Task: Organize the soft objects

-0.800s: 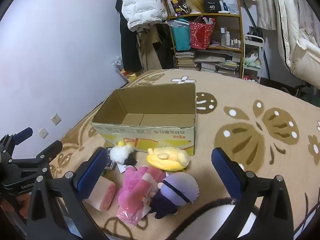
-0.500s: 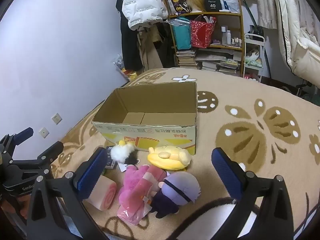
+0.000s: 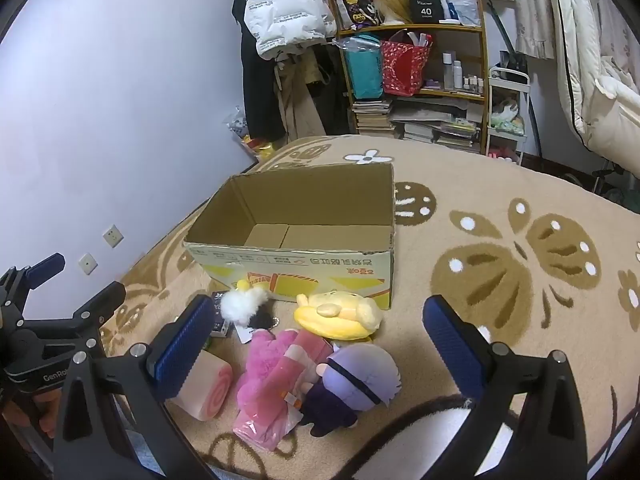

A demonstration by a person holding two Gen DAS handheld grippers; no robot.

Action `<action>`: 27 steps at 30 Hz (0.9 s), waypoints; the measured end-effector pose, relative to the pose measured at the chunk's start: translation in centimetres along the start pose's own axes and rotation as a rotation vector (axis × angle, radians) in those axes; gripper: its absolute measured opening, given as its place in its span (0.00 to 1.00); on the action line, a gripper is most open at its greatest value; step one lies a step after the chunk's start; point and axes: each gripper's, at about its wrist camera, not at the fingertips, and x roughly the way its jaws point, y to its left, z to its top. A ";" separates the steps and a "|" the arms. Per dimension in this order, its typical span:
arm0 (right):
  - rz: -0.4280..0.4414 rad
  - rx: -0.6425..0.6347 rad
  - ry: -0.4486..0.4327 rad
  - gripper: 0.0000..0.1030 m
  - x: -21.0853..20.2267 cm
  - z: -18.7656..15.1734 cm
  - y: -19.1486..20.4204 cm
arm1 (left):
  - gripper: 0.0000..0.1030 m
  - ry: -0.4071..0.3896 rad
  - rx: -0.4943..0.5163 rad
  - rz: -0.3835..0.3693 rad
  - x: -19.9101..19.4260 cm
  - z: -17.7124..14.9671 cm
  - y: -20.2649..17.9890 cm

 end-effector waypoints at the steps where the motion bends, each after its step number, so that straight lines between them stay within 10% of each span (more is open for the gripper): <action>1: 0.000 0.001 0.000 1.00 0.0 0.0 0.0 | 1.00 -0.001 0.001 0.000 -0.1 0.1 0.0; 27: 0.000 -0.001 0.004 1.00 0.2 -0.1 0.0 | 1.00 -0.001 0.004 0.005 -0.2 0.0 -0.2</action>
